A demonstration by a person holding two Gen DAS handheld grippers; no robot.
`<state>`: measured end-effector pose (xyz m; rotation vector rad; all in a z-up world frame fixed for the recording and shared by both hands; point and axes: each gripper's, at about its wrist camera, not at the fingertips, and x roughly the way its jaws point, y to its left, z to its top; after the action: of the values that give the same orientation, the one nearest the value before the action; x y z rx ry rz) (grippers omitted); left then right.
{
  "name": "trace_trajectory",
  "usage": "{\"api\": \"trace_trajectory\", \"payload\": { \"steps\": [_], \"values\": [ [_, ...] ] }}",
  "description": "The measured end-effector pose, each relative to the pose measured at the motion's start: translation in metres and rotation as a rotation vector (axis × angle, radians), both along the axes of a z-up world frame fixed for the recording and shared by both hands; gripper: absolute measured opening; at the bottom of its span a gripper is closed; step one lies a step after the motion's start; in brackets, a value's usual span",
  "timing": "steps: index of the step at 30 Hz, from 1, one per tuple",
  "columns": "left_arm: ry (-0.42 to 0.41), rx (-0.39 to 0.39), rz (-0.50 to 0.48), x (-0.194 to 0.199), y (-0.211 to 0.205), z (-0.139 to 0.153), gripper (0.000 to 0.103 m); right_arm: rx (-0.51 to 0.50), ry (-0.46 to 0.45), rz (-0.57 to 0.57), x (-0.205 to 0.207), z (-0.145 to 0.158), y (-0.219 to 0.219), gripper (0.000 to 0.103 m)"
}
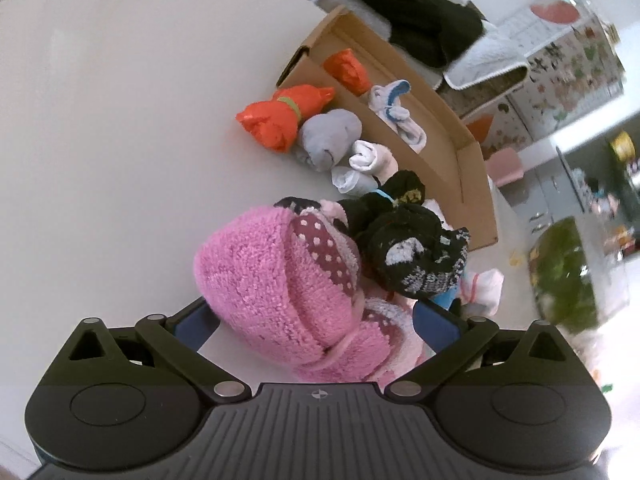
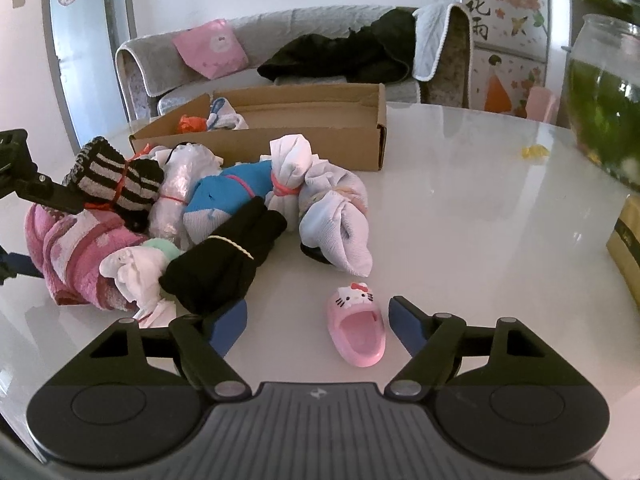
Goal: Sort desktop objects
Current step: 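Grasp the pink fuzzy sock with left tool while right tool grasps pink Hello Kitty slipper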
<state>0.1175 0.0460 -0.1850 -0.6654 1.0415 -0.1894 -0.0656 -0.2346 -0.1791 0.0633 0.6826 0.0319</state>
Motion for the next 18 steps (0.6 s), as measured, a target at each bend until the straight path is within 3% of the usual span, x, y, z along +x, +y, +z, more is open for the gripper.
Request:
{"api": "trace_trajectory", "payload": {
  "steps": [4, 10, 13, 15, 17, 18],
  "values": [
    [0.020, 0.016, 0.067, 0.005, -0.008, 0.002, 0.103, 0.008, 0.008, 0.002, 0.003, -0.001, 0.000, 0.076],
    [0.013, 0.157, 0.096, 0.009, -0.033, 0.006, 0.102, -0.026, 0.011, 0.017, 0.003, -0.002, 0.006, 0.075],
    [0.015, 0.240, 0.078, 0.010, -0.045, 0.007, 0.102, -0.058, 0.010, 0.017, 0.002, -0.002, 0.010, 0.065],
    [0.014, 0.278, 0.064, 0.010, -0.049, 0.006, 0.100, -0.058, 0.005, 0.017, 0.000, -0.002, 0.010, 0.053],
    [0.006, 0.318, 0.052, 0.009, -0.052, 0.006, 0.096, -0.053, 0.000, 0.004, -0.001, -0.001, 0.007, 0.031],
    [0.001, 0.334, 0.045, 0.007, -0.052, 0.007, 0.092, -0.049, -0.001, -0.001, -0.001, 0.000, 0.006, 0.028]
  ]
}}
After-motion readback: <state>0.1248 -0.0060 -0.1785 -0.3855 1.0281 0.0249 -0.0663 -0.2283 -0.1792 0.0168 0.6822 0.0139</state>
